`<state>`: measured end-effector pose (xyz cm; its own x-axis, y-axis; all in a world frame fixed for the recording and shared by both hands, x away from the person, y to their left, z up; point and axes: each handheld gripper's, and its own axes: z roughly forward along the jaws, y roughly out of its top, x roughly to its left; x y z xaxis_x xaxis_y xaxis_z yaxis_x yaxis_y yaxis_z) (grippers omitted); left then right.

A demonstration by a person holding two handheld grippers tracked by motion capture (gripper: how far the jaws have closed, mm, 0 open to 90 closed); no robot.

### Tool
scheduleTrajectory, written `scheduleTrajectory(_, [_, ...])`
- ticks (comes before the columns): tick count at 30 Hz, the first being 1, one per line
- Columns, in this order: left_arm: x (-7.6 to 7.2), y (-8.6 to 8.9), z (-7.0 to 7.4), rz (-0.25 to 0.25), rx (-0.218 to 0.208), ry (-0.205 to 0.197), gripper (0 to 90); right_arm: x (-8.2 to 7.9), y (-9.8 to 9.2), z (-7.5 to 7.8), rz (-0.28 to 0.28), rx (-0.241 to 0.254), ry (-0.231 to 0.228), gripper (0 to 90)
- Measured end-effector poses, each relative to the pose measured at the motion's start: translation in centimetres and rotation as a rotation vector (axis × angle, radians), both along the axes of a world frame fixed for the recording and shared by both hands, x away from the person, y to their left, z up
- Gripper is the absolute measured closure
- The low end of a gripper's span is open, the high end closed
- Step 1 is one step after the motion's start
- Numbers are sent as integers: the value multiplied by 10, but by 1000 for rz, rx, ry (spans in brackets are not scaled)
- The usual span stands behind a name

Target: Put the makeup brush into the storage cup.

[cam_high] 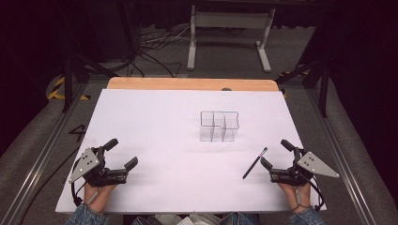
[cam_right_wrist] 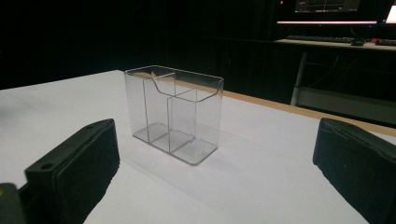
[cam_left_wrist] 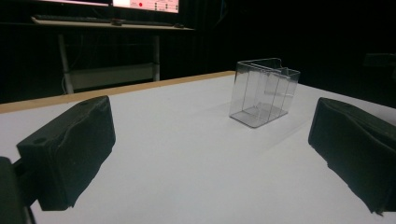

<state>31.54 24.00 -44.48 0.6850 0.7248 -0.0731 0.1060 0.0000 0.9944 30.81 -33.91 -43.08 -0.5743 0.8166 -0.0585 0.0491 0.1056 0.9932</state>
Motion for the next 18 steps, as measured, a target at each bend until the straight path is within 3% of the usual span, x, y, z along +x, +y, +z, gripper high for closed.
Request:
scheduleTrajectory(8, [1, 3, 6, 24, -29, -2, 6, -2, 0, 2, 9, -1, -13, 2])
scheduleTrajectory(18, [3, 1, 7, 16, 14, -8, 6, -6, -4, 3, -11, 3, -15, 1])
